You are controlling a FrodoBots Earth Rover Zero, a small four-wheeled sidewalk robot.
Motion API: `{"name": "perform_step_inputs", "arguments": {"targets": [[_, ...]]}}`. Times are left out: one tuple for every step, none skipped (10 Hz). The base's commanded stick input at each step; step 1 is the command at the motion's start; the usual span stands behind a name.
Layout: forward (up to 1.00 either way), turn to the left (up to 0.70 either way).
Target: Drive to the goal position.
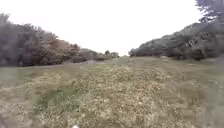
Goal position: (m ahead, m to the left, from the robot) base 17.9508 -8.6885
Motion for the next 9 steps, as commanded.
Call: {"name": "perform_step_inputs", "arguments": {"targets": [[0.85,0.01],[0.85,0.01],[0.85,0.01],[0.85,0.01],[0.85,0.01],[0.85,0.01],[0.85,0.01],[0.85,0.01],[0.85,0.01]]}}
